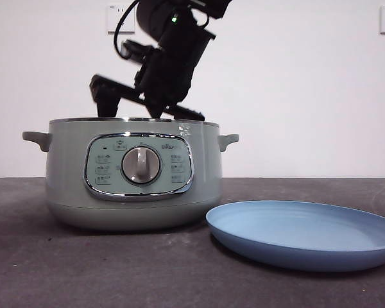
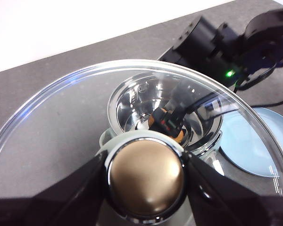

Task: Take the potato out from the steamer,put the potato on the plate,close the lid

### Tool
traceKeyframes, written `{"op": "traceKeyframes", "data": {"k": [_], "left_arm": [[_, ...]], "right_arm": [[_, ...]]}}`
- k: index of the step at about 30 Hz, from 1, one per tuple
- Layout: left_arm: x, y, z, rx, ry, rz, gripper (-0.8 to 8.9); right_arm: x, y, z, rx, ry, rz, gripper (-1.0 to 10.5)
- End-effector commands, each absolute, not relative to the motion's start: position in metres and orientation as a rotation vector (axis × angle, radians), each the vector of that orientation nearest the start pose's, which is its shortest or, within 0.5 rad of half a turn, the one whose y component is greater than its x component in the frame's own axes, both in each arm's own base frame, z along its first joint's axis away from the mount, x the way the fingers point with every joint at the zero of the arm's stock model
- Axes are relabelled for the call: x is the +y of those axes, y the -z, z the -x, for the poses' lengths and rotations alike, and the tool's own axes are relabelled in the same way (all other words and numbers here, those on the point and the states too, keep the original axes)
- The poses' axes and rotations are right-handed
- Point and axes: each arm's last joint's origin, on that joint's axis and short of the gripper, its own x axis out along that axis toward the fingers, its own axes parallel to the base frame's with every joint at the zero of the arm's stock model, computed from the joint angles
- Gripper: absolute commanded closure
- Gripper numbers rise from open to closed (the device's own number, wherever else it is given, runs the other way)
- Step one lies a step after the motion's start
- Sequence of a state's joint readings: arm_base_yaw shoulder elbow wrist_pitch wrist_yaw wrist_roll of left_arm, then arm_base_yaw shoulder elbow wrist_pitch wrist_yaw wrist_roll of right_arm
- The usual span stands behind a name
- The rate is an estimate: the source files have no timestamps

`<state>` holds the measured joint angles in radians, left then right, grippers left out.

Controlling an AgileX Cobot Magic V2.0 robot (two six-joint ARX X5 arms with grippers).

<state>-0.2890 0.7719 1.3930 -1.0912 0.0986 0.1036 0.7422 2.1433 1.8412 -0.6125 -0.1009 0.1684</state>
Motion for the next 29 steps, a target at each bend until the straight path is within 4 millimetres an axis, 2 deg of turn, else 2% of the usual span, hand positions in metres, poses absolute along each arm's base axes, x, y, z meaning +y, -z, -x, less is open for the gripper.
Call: {"op": "traceKeyframes", "data": {"k": [1,4,13,18,20,23,26,29], "left_arm": [[-0.025,-0.441,-0.074,0.394,0.405,-0.133,8.22],[-0.025,-0.441,-0.074,0.394,0.405,-0.133,8.22],[-0.025,-0.441,-0.074,0.394,0.406,-0.133,8.22],[-0.025,-0.441,-0.074,0.395,0.405,-0.133,8.22],[-0.025,-0.441,-0.074,0.395,0.405,-0.133,8.22],[-0.025,-0.441,-0.074,0.395,0.405,-0.133,8.22],[-0.025,-0.441,-0.074,0.393,0.406,-0.133,8.22],[-0.025,-0.441,-0.075,0.394,0.406,-0.133,8.22]], "right_arm": [[0.327,-0.225,-0.346,0.960,-0.702,0.170,2.9],[0.328,-0.225,-0.345,0.947,-0.665,0.198,3.4],[0.325,-0.222,-0.342,0.985,-0.634,0.238,6.4],[0.328,-0.224,-0.343,0.961,-0.681,0.217,9.7],[0.328,-0.228,-0.342,0.948,-0.683,0.216,9.6],[0.324,-0.242,-0.339,0.921,-0.687,0.214,9.6],[0.317,-0.270,-0.331,0.868,-0.702,0.207,9.6],[0.303,-0.307,-0.318,0.804,-0.699,0.216,9.6]]}}
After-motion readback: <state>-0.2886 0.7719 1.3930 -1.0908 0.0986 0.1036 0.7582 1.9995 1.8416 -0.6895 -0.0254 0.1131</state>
